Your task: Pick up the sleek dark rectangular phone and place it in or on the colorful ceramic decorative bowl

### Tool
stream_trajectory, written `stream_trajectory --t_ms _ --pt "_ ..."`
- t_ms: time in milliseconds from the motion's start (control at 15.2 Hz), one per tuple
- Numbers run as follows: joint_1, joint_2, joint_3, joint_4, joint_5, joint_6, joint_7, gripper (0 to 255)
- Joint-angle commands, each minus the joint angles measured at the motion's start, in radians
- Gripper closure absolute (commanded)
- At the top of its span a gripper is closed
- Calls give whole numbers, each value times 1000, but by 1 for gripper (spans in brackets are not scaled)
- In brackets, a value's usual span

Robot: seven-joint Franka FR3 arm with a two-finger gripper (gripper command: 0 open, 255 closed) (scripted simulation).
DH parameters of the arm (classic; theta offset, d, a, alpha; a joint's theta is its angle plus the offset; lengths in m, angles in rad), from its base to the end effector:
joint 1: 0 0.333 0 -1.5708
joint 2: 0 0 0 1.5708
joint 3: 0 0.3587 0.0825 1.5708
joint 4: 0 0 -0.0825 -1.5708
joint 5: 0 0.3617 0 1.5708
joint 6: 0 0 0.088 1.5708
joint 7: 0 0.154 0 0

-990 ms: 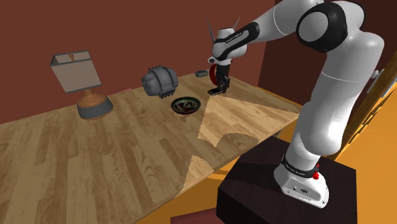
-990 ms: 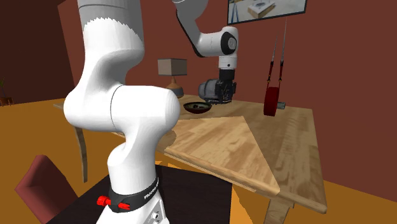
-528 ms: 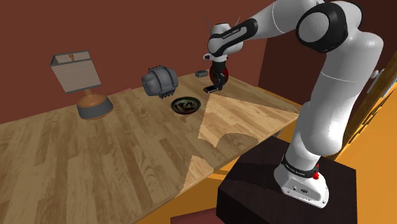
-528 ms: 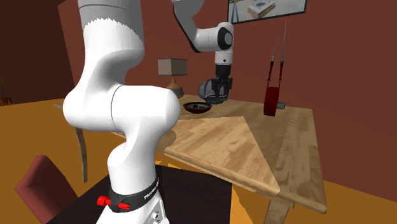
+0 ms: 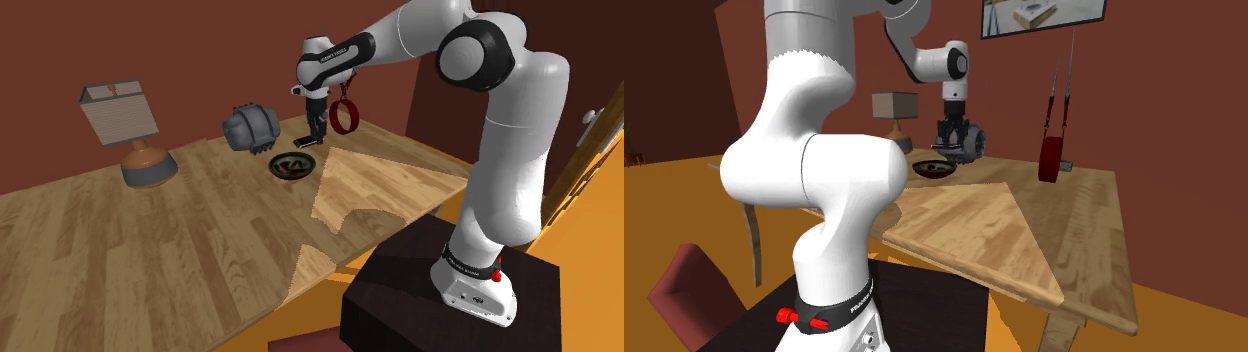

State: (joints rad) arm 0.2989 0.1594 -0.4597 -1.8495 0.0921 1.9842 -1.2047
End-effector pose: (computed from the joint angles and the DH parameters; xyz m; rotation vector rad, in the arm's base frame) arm 0.5792 -0.0728 0.4482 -2.7352 -1.5144 -0.0049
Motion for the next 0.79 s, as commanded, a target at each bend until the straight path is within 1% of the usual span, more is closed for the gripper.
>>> stream_trajectory --t_ms 0,198,726 --pt "12 50 16 63 20 -17 26 255" --pt "29 133 41 179 49 -54 69 255" --pt "27 163 48 110 66 42 56 255"
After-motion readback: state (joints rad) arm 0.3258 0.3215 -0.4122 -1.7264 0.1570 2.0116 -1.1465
